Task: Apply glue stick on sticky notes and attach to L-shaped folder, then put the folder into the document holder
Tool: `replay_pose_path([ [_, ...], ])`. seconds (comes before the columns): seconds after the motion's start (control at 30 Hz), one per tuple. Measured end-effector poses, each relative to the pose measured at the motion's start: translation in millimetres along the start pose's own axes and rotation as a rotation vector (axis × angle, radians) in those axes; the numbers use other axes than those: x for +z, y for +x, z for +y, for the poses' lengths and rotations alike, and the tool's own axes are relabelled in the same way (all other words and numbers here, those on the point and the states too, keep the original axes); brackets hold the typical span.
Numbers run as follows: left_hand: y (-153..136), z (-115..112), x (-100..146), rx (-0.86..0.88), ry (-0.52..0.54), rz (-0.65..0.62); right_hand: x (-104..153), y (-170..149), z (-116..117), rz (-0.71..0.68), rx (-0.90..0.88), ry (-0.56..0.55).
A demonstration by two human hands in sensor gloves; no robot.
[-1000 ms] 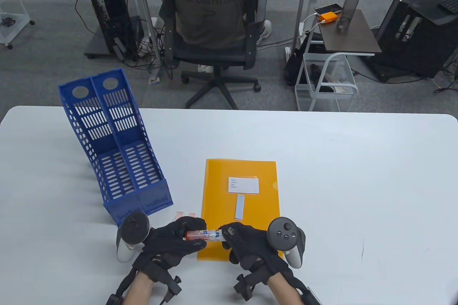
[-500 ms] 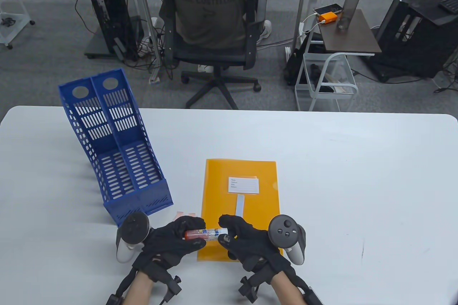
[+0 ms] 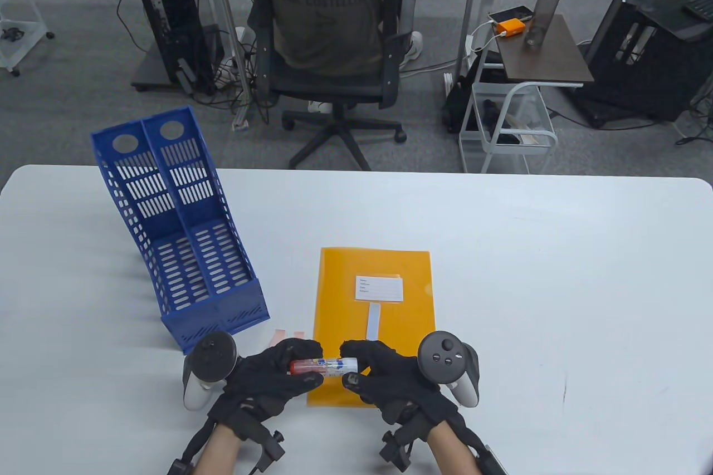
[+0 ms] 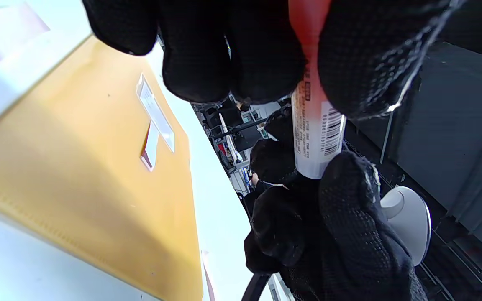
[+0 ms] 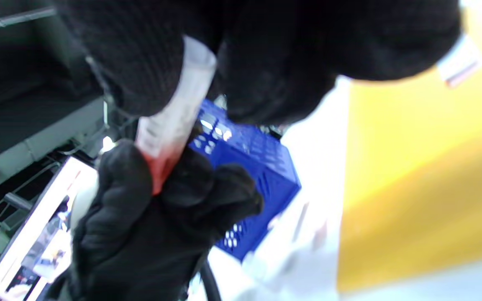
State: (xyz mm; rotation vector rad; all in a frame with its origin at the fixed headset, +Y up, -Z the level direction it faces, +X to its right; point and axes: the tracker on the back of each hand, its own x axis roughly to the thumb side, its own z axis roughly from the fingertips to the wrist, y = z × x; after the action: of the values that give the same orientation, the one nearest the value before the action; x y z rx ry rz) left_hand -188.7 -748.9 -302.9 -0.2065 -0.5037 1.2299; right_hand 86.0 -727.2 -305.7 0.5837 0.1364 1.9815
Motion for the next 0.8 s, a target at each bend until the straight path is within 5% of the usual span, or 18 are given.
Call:
replay_pose_path([
  [0.3,1.7,-2.7,-0.8,-0.054,0.001,0.008,1.0,-8.9,-0.8,0.048,-0.017,0.002],
  [0.5,7.1,-17.9,-6.0,-0.147,-0.067,0.030,-2.1,-10.3,9.1,0.083,-0.007,0.179],
  [0.63,5.3,-20.6,-7.4,-0.236,-0.142,0.123,-3.7,-13.9,8.1,0.103,-0.005,0.182],
  [0.8,14.9,-16.2,-6.1,-0.402,-0.050,0.161,-2.7,-20.7,1.8,0.168,0.060,0.097],
])
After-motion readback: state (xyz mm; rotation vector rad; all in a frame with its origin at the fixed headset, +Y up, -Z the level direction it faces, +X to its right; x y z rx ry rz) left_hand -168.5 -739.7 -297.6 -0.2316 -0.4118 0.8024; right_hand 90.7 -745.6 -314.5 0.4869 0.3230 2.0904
